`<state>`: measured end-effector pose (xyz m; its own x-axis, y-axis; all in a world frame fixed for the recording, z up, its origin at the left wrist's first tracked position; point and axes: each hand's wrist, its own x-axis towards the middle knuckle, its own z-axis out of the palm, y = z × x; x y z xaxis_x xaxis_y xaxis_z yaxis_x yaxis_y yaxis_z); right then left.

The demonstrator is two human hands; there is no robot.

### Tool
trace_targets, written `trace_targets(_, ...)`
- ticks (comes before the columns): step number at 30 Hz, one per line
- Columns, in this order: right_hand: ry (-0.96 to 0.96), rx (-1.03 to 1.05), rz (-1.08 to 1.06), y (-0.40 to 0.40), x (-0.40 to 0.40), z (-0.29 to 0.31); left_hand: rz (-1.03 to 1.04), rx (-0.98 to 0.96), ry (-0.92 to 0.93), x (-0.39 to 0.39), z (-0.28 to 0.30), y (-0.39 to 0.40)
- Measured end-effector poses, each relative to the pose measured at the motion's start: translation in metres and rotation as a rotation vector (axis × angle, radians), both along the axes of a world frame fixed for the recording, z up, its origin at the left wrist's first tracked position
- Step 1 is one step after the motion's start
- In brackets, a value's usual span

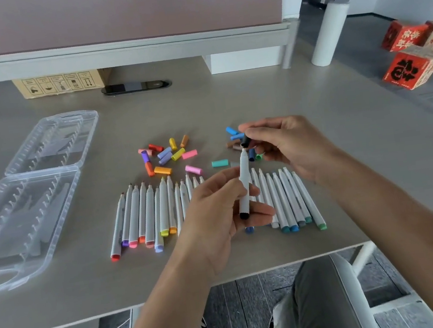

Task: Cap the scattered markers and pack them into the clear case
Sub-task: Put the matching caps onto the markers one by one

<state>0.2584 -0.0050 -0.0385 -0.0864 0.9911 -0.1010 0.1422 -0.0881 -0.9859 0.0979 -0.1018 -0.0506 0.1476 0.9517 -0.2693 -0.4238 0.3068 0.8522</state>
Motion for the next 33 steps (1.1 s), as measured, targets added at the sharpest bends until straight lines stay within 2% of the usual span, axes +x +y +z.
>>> trace_targets(7, -0.115, 0.04, 0.081, -0.017, 0.014, 0.0, 0.007, -0.014, 0.016, 0.011, -0.006, -0.005)
trace_targets(14, 0.069, -0.013, 0.013, -0.032, 0.028, -0.006, 0.012, -0.118, -0.13, 0.028, -0.011, -0.008)
trace_targets(17, 0.075, 0.04, -0.075, -0.038, 0.034, -0.01, 0.012, -0.138, -0.14, 0.036, -0.011, -0.01)
trace_targets(28, 0.033, 0.145, -0.176, -0.063, 0.057, -0.02, -0.034, -0.128, -0.088, 0.063, -0.003, -0.02)
trace_targets(33, -0.038, 0.146, -0.124, -0.065, 0.065, -0.018, -0.024, -0.078, -0.017, 0.073, -0.005, -0.026)
